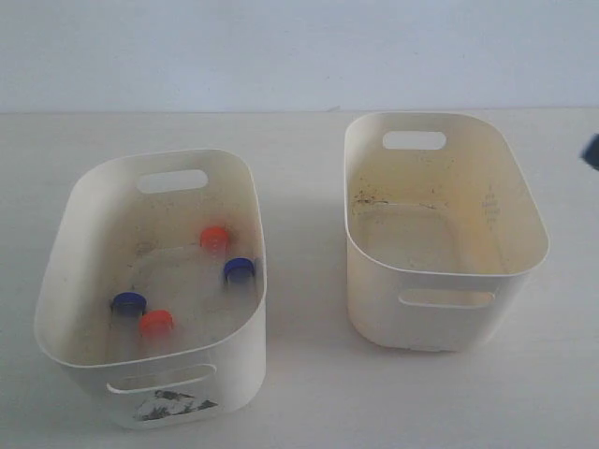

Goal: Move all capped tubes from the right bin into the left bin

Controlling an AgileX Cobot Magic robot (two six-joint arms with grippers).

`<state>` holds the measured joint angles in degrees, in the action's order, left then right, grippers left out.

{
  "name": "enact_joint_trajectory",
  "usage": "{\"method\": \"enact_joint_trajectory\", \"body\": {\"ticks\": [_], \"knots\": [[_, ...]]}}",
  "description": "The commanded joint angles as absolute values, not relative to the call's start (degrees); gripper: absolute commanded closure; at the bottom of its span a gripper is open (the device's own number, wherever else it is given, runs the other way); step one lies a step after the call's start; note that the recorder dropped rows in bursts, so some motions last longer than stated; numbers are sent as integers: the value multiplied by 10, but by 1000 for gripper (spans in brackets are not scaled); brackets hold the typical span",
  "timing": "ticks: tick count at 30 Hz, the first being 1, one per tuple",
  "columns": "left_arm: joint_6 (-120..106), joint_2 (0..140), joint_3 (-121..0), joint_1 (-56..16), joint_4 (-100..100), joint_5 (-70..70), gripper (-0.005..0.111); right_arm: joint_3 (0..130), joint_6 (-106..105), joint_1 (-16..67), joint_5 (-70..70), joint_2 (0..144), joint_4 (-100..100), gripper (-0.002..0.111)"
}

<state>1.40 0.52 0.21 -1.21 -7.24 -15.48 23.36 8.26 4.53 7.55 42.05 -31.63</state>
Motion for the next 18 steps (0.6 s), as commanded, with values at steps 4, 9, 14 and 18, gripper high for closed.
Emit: {"method": "enact_joint_trajectory", "body": {"ticks": [4, 9, 14, 18], "knots": [[21, 4, 0, -11, -66, -149, 102, 18, 11, -147, -29, 121, -317, 108], [21, 4, 0, -11, -66, -149, 102, 0, -100, -155, 12, 47, -306, 108], [21, 4, 0, -11, -66, -149, 102, 0, -65, -155, 185, 42, -276, 108], [21, 4, 0, -11, -66, -149, 102, 0, 127, -154, 214, 0, -75, 108]]}}
